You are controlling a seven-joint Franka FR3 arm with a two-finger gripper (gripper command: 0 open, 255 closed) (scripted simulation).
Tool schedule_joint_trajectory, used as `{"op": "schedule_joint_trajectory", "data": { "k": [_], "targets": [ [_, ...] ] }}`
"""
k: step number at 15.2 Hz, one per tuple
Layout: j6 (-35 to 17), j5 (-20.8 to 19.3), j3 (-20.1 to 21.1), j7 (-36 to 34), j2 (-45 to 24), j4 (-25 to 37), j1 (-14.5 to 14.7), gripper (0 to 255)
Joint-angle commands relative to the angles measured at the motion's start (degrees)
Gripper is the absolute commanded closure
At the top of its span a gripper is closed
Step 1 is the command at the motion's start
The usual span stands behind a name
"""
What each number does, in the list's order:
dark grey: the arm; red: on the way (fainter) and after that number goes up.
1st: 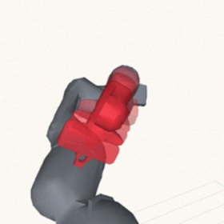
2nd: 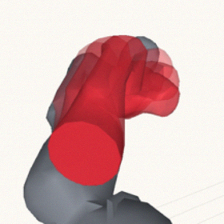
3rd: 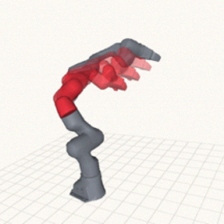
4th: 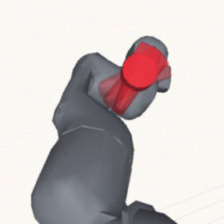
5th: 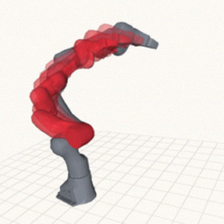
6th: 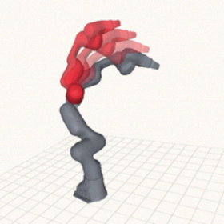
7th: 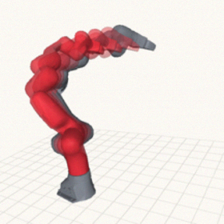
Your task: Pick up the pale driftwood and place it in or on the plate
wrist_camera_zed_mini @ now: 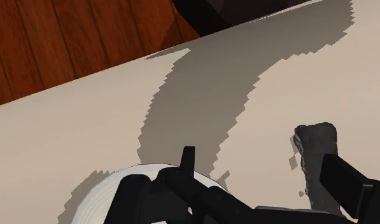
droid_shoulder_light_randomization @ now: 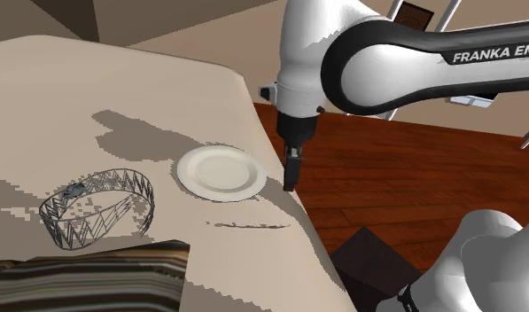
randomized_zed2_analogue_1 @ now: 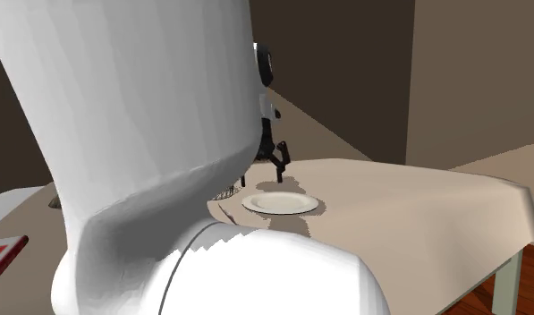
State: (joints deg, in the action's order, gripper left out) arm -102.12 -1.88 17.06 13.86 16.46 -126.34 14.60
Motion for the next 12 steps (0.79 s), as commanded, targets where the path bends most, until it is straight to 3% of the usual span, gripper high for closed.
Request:
{"op": "schedule_joint_trajectory", "data": {
  "k": [1,8,12],
  "targets": [
    [-0.88,-0.19,1.41,0.64,-2.95,1.39,1.12,0],
    [-2.90,-1.38,6.27,1.47,-11.79,5.90,5.06,0],
    [-5.98,-1.59,6.21,1.33,-12.10,3.11,4.99,0]
  ]
}}
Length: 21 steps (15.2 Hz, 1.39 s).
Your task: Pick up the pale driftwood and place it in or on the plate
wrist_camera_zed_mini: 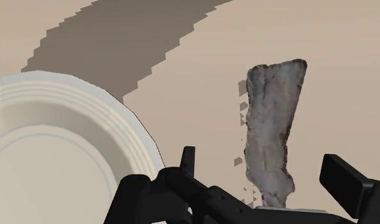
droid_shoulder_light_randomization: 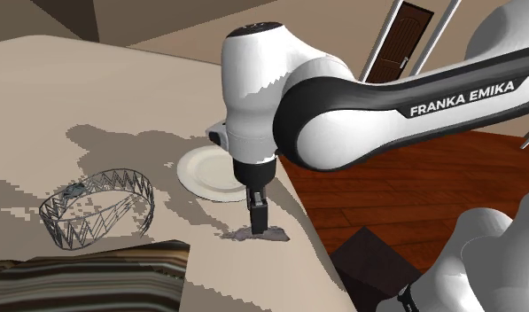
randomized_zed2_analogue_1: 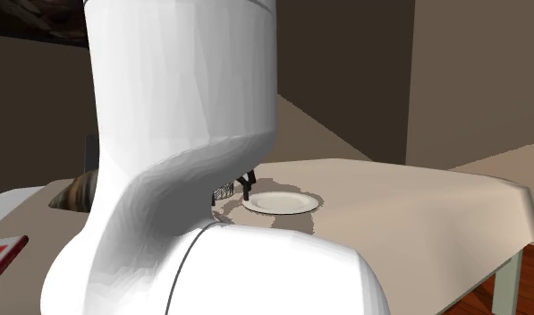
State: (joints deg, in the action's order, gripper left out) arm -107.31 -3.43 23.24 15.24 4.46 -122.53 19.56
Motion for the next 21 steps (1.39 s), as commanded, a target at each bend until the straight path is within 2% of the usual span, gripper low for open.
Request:
{"op": "schedule_joint_trajectory", "data": {
  "k": [1,3,11,12,21],
  "targets": [
    [-1.57,-0.11,0.02,-0.10,-0.21,-1.37,0.01,0],
    [-3.56,-0.32,-0.01,-0.25,-0.57,-3.05,-0.05,0],
    [-3.56,-0.32,-0.01,-0.25,-0.57,-3.05,-0.05,0],
    [-3.56,-0.32,-0.01,-0.25,-0.57,-3.05,-0.05,255],
    [-3.56,-0.32,-0.01,-0.25,-0.57,-3.05,-0.05,255]
  ]
}}
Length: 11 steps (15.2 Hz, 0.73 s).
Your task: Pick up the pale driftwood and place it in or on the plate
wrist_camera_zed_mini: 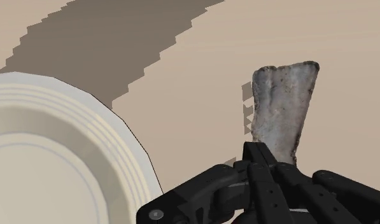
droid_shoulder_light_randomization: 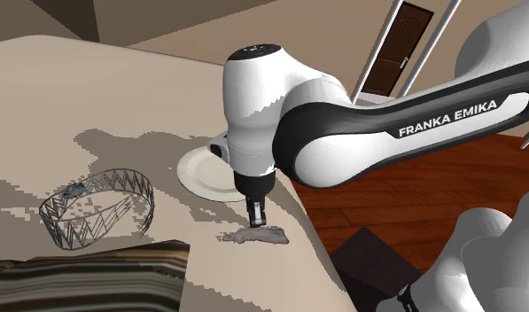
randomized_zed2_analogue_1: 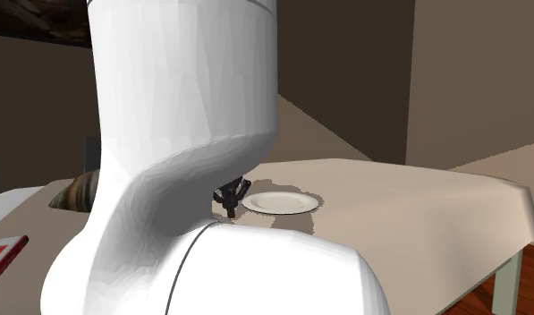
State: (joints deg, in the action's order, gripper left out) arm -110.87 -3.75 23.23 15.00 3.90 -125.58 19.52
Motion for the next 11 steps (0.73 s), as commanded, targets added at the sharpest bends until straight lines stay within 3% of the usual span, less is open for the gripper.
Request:
{"op": "schedule_joint_trajectory", "data": {
  "k": [1,4,11],
  "targets": [
    [0.00,0.00,0.00,0.00,0.00,0.00,0.00,0],
    [-7.19,10.24,-2.42,5.20,13.24,-10.92,0.67,0],
    [-13.05,9.79,-2.03,4.69,10.80,-14.43,0.86,0]
  ]
}}
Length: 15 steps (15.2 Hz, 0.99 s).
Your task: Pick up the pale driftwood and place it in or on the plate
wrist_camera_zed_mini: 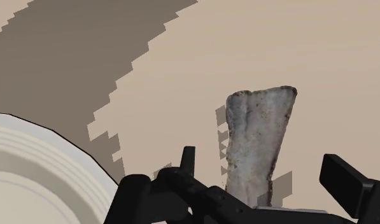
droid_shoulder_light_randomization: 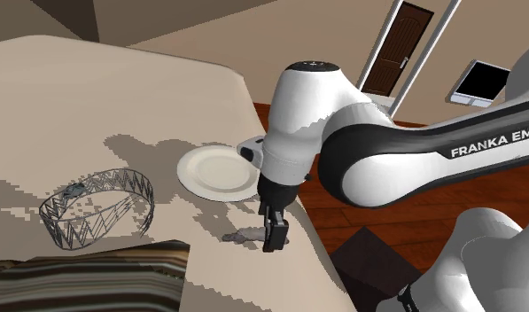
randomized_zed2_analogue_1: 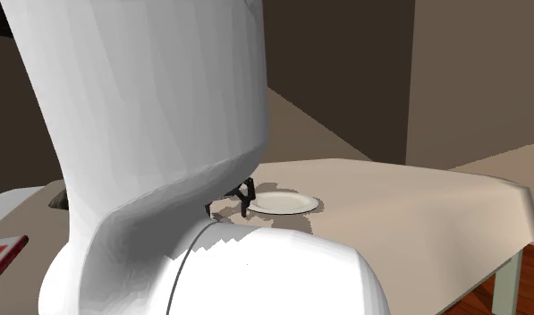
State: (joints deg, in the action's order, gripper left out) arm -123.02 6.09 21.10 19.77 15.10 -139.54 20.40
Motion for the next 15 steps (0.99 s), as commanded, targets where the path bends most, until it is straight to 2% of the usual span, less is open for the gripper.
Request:
{"op": "schedule_joint_trajectory", "data": {
  "k": [1,8,9,15],
  "targets": [
    [-1.40,-0.10,0.15,-0.13,-0.64,-0.73,-0.02,0],
    [-1.40,-0.10,0.15,-0.13,-0.64,-0.73,-0.02,0],
    [-1.40,-0.10,0.15,-0.13,-0.64,-0.73,-0.02,255],
    [-1.78,-0.16,0.20,-0.18,-0.83,-0.92,-0.04,255]
  ]
}}
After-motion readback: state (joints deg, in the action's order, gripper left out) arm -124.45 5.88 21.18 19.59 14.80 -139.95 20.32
